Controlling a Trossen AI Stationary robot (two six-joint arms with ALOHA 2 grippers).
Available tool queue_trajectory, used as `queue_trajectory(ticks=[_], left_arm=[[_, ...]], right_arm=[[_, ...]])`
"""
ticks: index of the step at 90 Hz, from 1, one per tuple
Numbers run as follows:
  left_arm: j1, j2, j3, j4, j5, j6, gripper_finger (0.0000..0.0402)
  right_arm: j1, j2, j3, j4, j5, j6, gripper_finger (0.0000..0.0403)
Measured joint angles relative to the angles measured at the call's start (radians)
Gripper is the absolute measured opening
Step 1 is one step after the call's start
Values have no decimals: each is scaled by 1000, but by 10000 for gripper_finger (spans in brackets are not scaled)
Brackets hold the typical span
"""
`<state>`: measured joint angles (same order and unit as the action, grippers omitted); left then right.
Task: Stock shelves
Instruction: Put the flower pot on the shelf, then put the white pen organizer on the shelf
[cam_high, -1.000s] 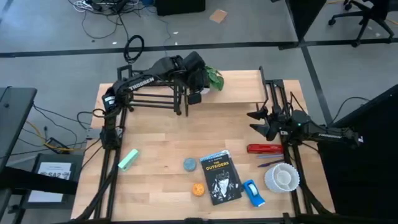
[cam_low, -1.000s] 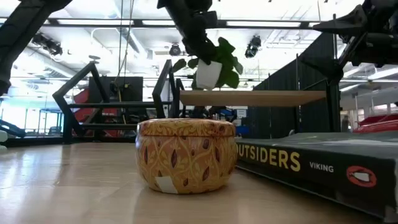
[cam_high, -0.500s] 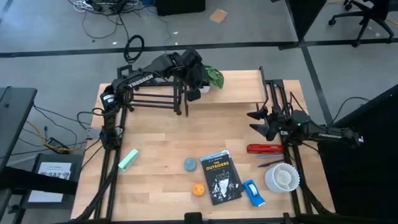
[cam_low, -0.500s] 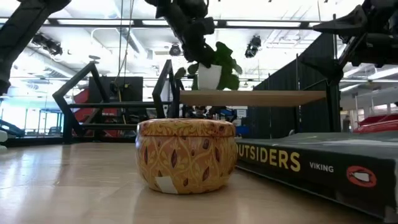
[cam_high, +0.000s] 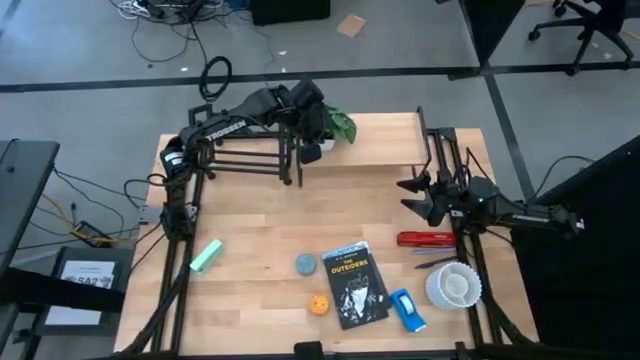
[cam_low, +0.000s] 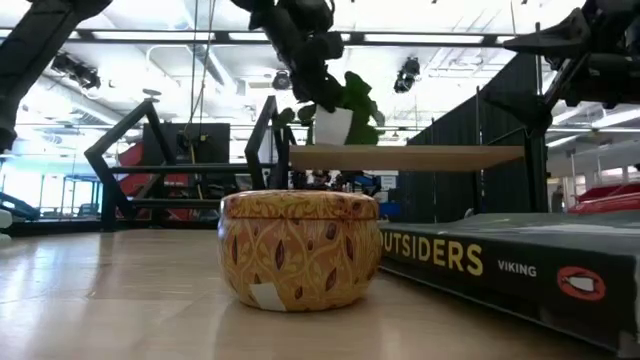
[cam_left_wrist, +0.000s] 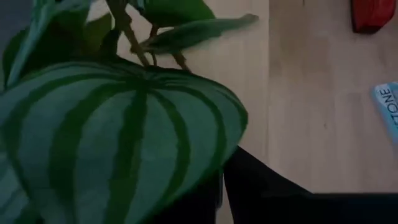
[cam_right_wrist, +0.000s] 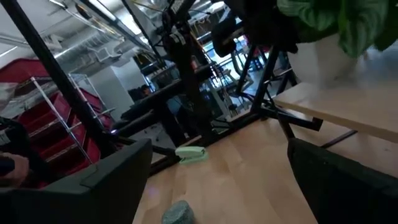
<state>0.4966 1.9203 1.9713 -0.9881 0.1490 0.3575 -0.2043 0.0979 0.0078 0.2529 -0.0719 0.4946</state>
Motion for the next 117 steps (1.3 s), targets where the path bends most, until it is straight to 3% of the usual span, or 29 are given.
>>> queue_trajectory(ticks=[23, 47, 88, 117], left_arm=[[0, -2, -58, 11, -27, -6, 0], [1, 0, -37, -32, -51, -16, 4], [-7, 1, 69, -162, -85, 4, 119], [-50, 3, 212, -270, -108, -46, 132]], right_arm=[[0, 0, 0, 0, 0, 0, 346], [0, 0, 0, 0, 0, 0, 346], [0, 0, 0, 0, 0, 0, 346], [0, 0, 0, 0, 0, 0, 346]])
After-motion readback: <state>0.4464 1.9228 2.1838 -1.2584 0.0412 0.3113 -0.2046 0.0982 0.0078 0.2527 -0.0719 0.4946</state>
